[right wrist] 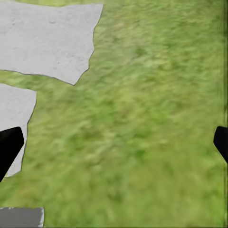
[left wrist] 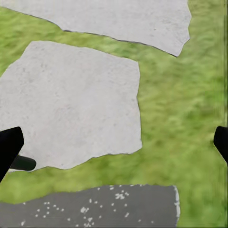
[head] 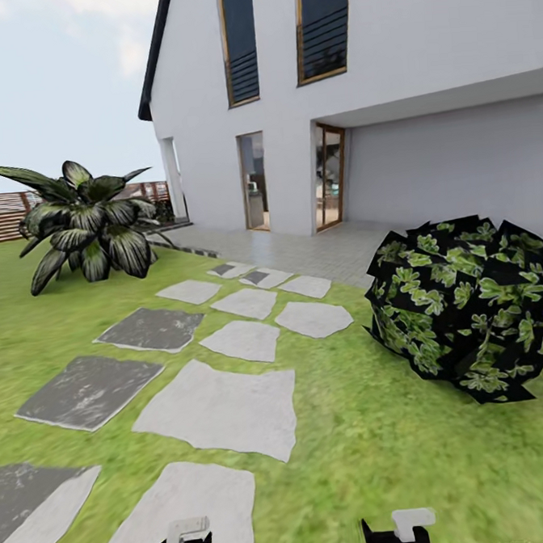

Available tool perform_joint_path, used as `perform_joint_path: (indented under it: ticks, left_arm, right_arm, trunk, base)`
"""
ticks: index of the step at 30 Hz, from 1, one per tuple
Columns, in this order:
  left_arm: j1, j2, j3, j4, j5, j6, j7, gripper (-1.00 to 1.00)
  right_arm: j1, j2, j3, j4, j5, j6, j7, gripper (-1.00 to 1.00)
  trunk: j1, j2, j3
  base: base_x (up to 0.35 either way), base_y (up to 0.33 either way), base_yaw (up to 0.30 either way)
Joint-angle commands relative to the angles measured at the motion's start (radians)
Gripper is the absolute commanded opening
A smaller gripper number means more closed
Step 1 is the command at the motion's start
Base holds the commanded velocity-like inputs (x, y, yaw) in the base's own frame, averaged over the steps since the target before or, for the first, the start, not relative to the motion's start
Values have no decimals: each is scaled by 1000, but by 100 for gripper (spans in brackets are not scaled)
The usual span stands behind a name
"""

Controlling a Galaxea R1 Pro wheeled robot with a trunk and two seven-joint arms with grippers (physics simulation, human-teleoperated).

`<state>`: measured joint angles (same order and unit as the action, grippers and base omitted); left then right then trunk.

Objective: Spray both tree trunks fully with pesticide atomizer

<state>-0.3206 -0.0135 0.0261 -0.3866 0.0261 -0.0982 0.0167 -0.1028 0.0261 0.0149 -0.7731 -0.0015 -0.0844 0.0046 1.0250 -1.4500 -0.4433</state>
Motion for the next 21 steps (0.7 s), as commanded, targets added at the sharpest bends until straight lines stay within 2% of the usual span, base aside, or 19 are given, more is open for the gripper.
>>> perform_joint_path:
  ticks: [1, 7, 21]
  left_arm:
    - [0, 0, 0, 0, 0, 0, 0, 100]
    - [0, 1, 0, 0, 0, 0, 0, 100]
    - [0, 1, 0, 0, 0, 0, 0, 100]
  right_arm:
    - [0, 0, 0, 0, 0, 0, 0, 100]
    - [0, 0, 0, 0, 0, 0, 0, 100]
    - [0, 0, 0, 0, 0, 0, 1, 100]
  trunk:
    - [0, 0, 0]
    - [0, 0, 1]
    - [0, 0, 1]
  base:
    - [249, -236, -289]
    - [273, -219, -232]
    - [298, -172, -17]
